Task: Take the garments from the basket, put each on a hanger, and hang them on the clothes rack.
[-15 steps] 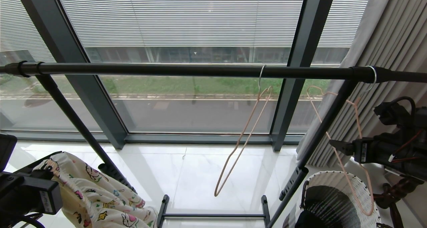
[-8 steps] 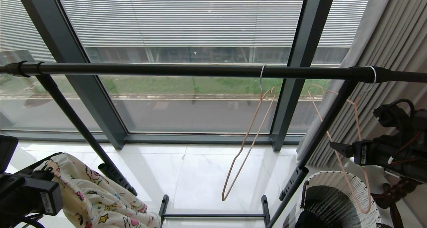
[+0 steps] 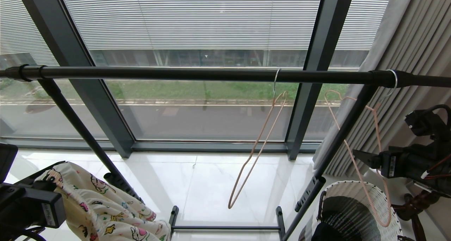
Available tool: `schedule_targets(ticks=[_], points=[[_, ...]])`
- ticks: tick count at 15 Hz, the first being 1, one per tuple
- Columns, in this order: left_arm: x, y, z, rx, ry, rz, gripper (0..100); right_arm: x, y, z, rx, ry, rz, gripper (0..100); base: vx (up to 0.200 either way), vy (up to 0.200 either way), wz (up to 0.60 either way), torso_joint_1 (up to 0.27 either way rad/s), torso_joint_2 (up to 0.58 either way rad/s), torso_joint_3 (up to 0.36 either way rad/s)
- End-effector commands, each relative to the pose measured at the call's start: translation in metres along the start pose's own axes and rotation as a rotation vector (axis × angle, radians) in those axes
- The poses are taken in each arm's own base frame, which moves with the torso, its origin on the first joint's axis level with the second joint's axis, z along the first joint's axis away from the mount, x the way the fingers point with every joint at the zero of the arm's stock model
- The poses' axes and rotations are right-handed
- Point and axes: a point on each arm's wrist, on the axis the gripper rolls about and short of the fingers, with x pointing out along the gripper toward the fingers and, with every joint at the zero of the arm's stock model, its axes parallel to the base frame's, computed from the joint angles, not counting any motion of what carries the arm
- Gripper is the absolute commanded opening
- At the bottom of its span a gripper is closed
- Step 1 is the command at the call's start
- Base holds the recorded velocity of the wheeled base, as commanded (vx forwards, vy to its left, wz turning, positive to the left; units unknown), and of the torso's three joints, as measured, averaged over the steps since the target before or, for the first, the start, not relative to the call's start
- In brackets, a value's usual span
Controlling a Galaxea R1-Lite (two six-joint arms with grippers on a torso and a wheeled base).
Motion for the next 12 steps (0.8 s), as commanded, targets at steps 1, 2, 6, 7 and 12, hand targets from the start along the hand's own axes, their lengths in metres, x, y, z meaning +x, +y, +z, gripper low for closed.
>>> schedule_targets(ticks=[1, 2, 6, 7, 12], points=[[0.000, 0.000, 0.001, -0.002, -0.003, 0.002, 0, -0.014, 0.001, -0.003, -0.009, -0.018, 0.006, 100, 0.000, 0.000, 0.00, 0.000, 0.00, 0.000], [0.000, 0.000, 0.001, -0.002, -0.003, 0.002, 0, -0.016, 0.002, -0.007, -0.016, -0.011, 0.009, 100, 0.000, 0.000, 0.00, 0.000, 0.00, 0.000], [0.000, 0.000, 0.001, -0.002, -0.003, 0.002, 0, -0.015, 0.008, -0.011, -0.024, -0.001, 0.038, 100, 0.000, 0.000, 0.00, 0.000, 0.00, 0.000], [-0.001, 0.001, 0.001, -0.003, -0.006, 0.002, 0, -0.013, 0.008, -0.012, -0.025, 0.006, 0.039, 100, 0.000, 0.000, 0.00, 0.000, 0.00, 0.000], [-0.001, 0.001, 0.001, -0.003, -0.006, 0.002, 0, -0.010, 0.008, -0.014, -0.022, 0.022, 0.038, 0, 0.000, 0.000, 0.00, 0.000, 0.00, 0.000]])
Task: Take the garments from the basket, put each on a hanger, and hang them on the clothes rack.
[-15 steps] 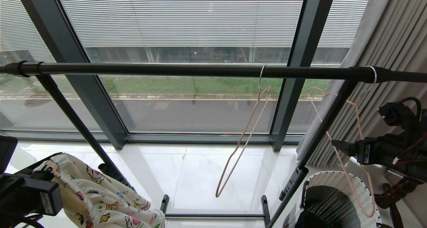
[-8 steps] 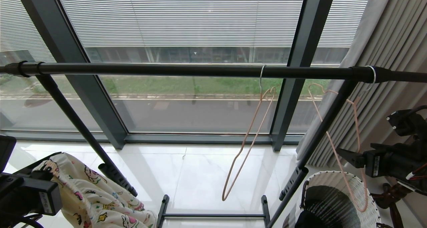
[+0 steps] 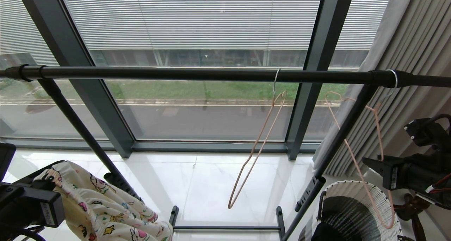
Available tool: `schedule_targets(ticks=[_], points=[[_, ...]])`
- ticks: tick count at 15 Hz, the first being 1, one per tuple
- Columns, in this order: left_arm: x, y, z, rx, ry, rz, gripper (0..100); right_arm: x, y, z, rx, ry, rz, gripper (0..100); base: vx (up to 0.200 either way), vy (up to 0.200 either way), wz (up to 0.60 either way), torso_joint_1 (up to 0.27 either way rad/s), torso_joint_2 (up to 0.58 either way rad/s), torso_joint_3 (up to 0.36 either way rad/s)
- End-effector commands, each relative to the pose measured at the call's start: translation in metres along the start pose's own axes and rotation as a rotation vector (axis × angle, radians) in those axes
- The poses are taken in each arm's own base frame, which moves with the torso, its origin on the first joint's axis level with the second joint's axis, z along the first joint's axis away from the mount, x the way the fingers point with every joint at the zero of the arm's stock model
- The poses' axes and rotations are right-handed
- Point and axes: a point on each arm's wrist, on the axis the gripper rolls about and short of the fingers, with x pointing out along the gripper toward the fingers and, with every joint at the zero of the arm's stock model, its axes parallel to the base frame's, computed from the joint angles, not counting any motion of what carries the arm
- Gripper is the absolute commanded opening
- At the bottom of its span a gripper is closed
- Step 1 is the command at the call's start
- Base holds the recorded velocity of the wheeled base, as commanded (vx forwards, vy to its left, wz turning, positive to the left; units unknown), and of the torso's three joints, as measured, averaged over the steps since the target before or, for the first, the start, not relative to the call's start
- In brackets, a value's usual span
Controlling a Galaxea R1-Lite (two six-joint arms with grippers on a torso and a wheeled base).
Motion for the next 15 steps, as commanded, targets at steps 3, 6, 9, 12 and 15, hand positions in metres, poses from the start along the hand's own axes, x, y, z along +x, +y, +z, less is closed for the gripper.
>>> schedule_targets(ticks=[3, 6, 9, 12, 15], points=[[0.000, 0.000, 0.000, 0.000, 0.000, 0.001, 0, 0.002, 0.000, -0.001, -0.001, 0.007, -0.001, 0, 0.000, 0.000, 0.00, 0.000, 0.00, 0.000], [0.000, 0.000, 0.000, 0.000, 0.000, 0.001, 0, 0.001, 0.000, 0.000, 0.001, 0.003, -0.002, 0, 0.000, 0.000, 0.00, 0.000, 0.00, 0.000], [0.000, 0.000, 0.000, 0.000, 0.000, 0.001, 0, -0.001, 0.000, 0.002, 0.006, -0.016, -0.002, 0, 0.000, 0.000, 0.00, 0.000, 0.00, 0.000], [0.000, 0.000, 0.000, 0.000, -0.001, 0.001, 0, -0.005, 0.000, 0.009, 0.019, -0.077, -0.020, 0, 0.000, 0.000, 0.00, 0.000, 0.00, 0.000], [0.000, 0.000, 0.000, 0.000, -0.001, 0.001, 0, -0.016, 0.000, 0.014, 0.025, -0.124, -0.027, 0, 0.000, 0.000, 0.00, 0.000, 0.00, 0.000]])
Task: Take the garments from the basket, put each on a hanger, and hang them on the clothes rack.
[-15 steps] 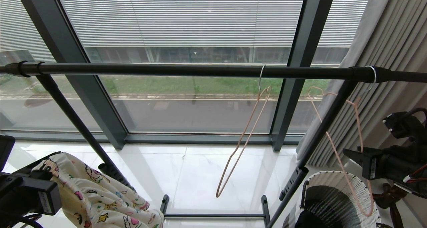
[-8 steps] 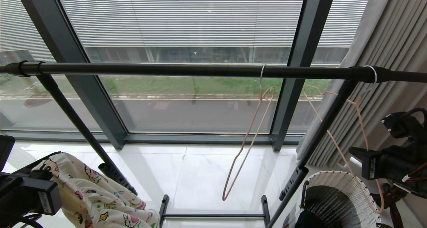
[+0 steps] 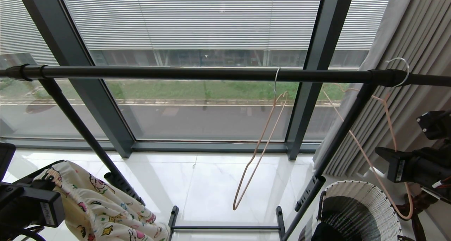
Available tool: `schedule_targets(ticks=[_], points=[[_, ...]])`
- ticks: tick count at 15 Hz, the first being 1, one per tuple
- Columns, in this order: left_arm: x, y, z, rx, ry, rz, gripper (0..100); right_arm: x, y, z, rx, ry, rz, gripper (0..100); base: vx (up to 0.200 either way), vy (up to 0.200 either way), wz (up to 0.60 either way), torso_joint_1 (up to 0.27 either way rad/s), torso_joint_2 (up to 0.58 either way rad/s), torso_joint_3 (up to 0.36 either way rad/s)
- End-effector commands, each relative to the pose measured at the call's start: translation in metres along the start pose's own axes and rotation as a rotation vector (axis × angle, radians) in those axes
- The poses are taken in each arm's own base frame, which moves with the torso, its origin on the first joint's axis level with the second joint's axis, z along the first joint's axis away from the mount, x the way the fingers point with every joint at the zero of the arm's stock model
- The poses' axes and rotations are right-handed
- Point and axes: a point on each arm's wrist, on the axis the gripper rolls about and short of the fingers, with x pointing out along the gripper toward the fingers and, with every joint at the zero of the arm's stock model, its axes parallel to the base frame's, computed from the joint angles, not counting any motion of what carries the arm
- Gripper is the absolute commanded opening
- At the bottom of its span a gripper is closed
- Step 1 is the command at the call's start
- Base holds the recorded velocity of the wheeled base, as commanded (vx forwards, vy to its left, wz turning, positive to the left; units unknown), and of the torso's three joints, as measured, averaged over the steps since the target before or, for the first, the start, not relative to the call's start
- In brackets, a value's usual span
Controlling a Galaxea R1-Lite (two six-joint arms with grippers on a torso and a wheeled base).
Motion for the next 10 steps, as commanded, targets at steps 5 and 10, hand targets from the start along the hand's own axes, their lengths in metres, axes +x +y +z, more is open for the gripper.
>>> schedule_targets(ticks=[5, 10], points=[[0.000, 0.000, 0.001, 0.000, -0.002, 0.001, 0, -0.019, -0.001, 0.008, 0.002, -0.076, -0.022, 0, 0.000, 0.000, 0.00, 0.000, 0.00, 0.000], [0.000, 0.000, 0.001, -0.001, -0.005, 0.002, 0, -0.040, -0.003, -0.008, -0.001, -0.076, -0.022, 0, 0.000, 0.000, 0.00, 0.000, 0.00, 0.000]])
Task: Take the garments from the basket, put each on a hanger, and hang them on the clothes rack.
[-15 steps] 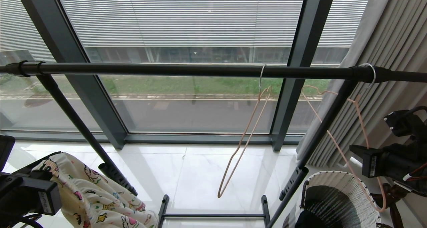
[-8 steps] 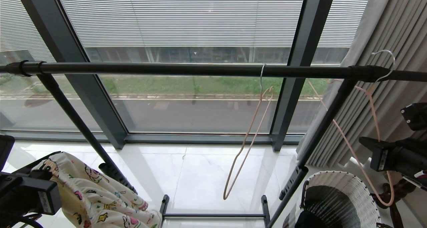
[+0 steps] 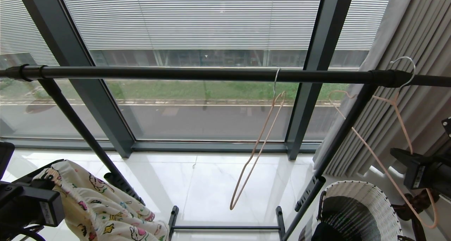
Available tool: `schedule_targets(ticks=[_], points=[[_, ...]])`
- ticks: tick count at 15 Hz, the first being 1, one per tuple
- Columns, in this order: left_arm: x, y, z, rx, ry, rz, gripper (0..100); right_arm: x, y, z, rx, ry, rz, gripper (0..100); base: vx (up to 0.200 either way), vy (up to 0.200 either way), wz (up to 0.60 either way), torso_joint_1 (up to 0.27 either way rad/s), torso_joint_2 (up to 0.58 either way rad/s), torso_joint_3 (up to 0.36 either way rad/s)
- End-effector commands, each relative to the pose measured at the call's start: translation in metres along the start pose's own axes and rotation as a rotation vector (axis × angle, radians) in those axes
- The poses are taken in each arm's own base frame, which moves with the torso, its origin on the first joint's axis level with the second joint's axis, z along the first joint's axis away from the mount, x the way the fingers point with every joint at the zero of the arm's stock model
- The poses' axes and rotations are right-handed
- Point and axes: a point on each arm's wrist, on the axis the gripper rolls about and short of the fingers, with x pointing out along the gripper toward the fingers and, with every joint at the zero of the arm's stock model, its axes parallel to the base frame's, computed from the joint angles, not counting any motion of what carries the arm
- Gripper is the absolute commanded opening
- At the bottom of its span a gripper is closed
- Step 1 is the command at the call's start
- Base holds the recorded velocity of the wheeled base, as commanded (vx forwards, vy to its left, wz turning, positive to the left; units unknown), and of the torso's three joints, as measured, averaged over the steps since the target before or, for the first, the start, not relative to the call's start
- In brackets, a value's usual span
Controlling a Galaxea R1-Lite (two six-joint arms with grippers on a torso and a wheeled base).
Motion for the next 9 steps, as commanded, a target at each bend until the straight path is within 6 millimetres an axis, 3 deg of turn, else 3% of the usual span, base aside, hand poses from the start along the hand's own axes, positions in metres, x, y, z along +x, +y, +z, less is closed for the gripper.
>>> schedule_targets(ticks=[1, 9], points=[[0.000, 0.000, 0.000, -0.001, -0.002, 0.001, 0, -0.016, -0.001, -0.005, -0.003, -0.023, 0.002, 0, 0.000, 0.000, 0.00, 0.000, 0.00, 0.000], [0.000, 0.000, 0.000, 0.002, 0.001, 0.001, 0, -0.036, -0.003, -0.005, -0.060, -0.089, -0.016, 0, 0.000, 0.000, 0.00, 0.000, 0.00, 0.000]])
